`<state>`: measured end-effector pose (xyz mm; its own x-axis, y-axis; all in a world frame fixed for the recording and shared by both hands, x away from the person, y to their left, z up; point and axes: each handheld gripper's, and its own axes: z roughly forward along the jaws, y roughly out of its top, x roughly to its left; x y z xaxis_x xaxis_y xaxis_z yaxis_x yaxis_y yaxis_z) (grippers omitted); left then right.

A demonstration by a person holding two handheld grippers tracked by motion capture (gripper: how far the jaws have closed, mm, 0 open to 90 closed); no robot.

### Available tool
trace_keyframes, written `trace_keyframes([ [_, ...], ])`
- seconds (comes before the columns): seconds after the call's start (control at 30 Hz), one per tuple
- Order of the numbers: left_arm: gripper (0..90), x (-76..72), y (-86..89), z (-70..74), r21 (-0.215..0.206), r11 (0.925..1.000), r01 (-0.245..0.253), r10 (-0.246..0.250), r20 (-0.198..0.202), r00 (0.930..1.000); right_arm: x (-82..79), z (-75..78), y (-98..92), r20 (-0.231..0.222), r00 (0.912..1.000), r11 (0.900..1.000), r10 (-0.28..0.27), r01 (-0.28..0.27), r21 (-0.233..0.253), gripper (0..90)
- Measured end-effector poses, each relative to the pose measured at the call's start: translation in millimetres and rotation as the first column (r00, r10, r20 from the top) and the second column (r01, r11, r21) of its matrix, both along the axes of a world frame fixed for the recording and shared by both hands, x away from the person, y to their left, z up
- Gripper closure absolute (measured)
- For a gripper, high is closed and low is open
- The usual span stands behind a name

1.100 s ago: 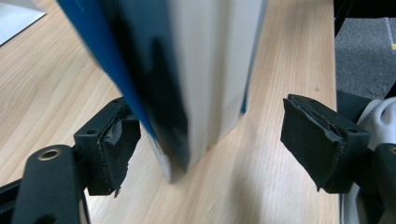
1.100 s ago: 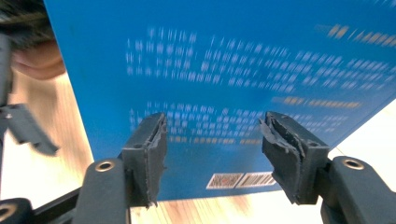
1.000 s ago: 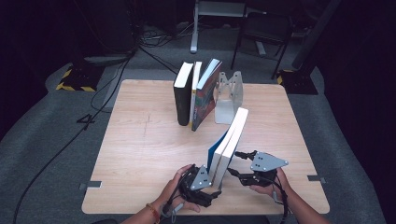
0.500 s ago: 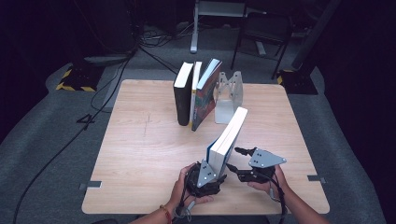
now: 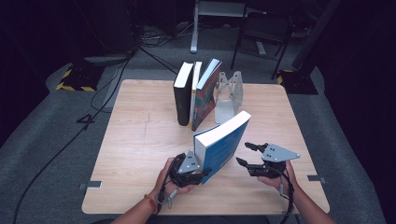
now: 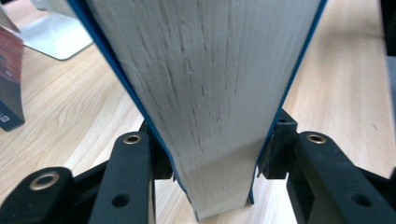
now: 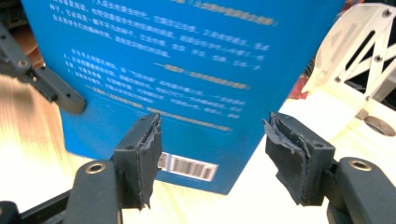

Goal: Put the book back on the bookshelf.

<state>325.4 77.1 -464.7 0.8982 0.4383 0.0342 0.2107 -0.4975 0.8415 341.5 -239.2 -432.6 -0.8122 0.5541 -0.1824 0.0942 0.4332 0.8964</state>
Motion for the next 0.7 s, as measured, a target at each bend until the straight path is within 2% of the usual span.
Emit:
trace_keyframes([
  [0.17, 57.8, 1.7, 22.7, 3.3, 0.024, 0.995, 0.097, -0.097, -0.021, 0.9951, 0.7, -1.0, 0.4, -0.007, 0.9997, 1.0, 0.023, -0.023, -0.007, 35.0],
  [0.33, 58.1, 3.4, 39.7, 5.5, 0.04, 0.9879, 0.15, -0.148, -0.039, 0.9882, 10.6, -1.8, 7.3, -0.051, 0.9936, 0.995, 0.1, -0.101, -0.005, 32.4],
  [0.37, 58.1, 3.9, 44.8, 6.8, 0.056, 0.9844, 0.167, -0.165, -0.043, 0.9854, 12.6, -2.1, 8.9, -0.051, 0.9924, 0.994, 0.112, -0.113, -0.012, 32.1],
  [0.4, 58.0, 3.9, 44.8, 6.8, 0.056, 0.9844, 0.167, -0.165, -0.043, 0.9854, 12.6, -2.1, 8.9, -0.051, 0.9924, 0.994, 0.112, -0.113, -0.012, 32.1],
  [0.57, 57.6, 4.5, 49.5, 7.0, 0.055, 0.9831, 0.175, -0.172, -0.047, 0.9839, 25.2, -5.6, 21.8, -0.091, 0.9766, 0.98, 0.195, -0.198, -0.023, 31.2],
  [0.6, 57.5, 4.6, 49.7, 7.0, 0.058, 0.9826, 0.176, -0.174, -0.045, 0.9837, 27.1, -6.3, 24.8, -0.097, 0.9715, 0.976, 0.216, -0.219, -0.015, 31.6],
  [0.67, 57.3, 4.3, 49.9, 6.7, 0.057, 0.983, 0.175, -0.173, -0.04, 0.9842, 30.6, -7.8, 29.1, -0.1, 0.9696, 0.974, 0.223, -0.225, -0.007, 31.5],
  [0.7, 57.2, 3.7, 50.0, 6.6, 0.053, 0.9831, 0.175, -0.173, -0.042, 0.984, 32.1, -8.6, 30.4, -0.112, 0.9658, 0.972, 0.234, -0.235, 0.003, 31.1],
])
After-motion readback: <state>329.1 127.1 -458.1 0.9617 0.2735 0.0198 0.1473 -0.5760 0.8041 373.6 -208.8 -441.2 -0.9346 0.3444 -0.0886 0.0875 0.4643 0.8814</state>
